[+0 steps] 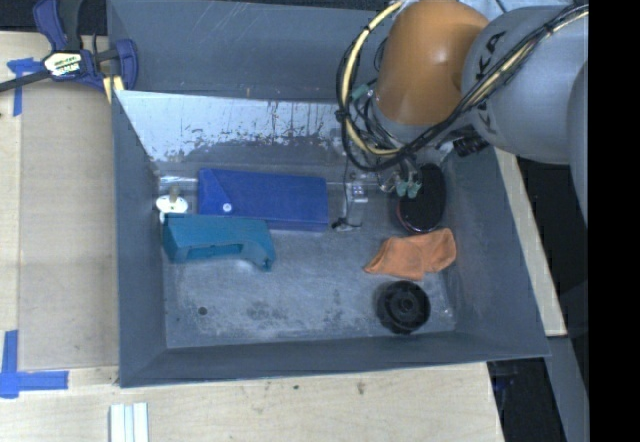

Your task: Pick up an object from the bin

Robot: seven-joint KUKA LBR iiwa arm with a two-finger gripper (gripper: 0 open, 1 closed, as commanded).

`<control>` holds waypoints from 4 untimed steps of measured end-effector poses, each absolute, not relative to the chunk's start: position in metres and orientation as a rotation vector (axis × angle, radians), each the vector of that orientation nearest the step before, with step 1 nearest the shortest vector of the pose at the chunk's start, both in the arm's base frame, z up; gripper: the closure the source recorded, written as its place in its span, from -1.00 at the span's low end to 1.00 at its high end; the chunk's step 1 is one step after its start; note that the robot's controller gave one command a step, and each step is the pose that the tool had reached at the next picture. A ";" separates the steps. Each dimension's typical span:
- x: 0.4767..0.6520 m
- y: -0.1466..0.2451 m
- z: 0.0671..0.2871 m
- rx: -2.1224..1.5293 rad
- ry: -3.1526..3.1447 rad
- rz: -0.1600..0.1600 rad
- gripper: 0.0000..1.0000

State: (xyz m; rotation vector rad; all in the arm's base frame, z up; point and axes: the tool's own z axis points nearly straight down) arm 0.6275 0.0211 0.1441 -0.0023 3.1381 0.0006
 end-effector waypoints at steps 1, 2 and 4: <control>0.628 0.085 0.069 -0.072 3.134 0.002 -1.00; 0.628 0.091 0.148 -0.049 3.130 0.002 -1.00; 0.627 0.088 0.069 0.096 3.141 0.003 -1.00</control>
Offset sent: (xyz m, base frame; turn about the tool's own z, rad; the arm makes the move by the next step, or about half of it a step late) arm -0.0024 0.0700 -0.0015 -0.0283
